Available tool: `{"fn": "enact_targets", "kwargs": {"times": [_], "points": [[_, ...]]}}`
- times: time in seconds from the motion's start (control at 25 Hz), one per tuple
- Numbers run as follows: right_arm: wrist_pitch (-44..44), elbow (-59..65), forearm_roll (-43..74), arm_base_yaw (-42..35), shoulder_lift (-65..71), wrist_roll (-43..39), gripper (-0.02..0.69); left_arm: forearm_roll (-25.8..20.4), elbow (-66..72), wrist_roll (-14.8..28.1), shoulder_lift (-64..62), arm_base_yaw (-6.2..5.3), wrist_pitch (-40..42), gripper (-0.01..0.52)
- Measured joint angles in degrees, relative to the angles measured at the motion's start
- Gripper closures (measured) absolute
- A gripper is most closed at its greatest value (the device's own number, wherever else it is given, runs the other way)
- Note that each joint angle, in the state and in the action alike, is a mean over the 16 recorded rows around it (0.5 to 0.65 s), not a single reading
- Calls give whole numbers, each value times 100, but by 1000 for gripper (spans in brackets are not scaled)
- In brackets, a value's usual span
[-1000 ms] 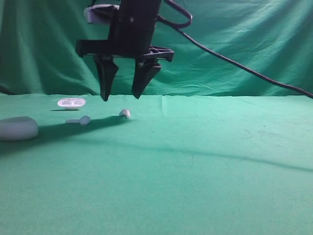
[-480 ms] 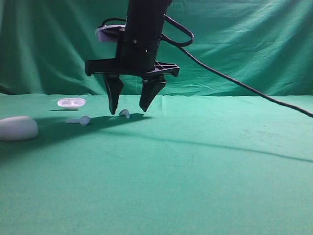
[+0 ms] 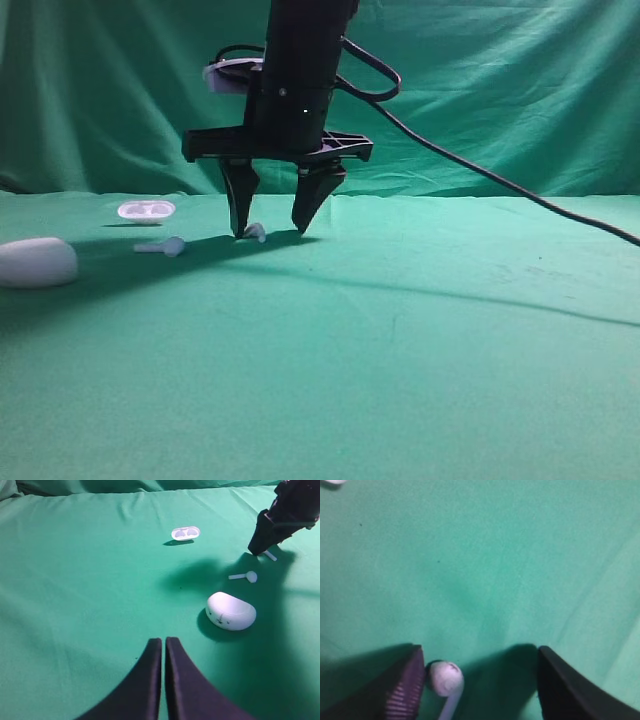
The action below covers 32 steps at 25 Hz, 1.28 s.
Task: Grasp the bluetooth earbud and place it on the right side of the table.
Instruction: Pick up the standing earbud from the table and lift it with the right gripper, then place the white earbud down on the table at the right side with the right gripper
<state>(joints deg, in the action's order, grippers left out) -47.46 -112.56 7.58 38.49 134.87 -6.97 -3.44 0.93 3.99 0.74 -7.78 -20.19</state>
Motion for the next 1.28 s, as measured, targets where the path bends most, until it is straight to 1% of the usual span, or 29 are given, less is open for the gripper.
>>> {"fn": "enact_targets", "kwargs": {"times": [0.32,0.6,0.68,1.04,1.16,1.28], "points": [[-124,-50,-13,-13,26,-14,430,0,0,0,0,0,0,514],[-547,-361,-32,-20,21,-27,559,0,0,0,0,0,0,514],[-739,-507,-36,-21,-2,-30,573,0,0,0,0,0,0,514],[-1802,-1069,83,-22,-424,-32,573,0,0,0,0,0,0,514],[-2058,-982,231,-22,-775,-30,573,0,0,0,0,0,0,514],[-2232,-606,419,-43,-1273,-52,573,0,0,0,0,0,0,514]]}}
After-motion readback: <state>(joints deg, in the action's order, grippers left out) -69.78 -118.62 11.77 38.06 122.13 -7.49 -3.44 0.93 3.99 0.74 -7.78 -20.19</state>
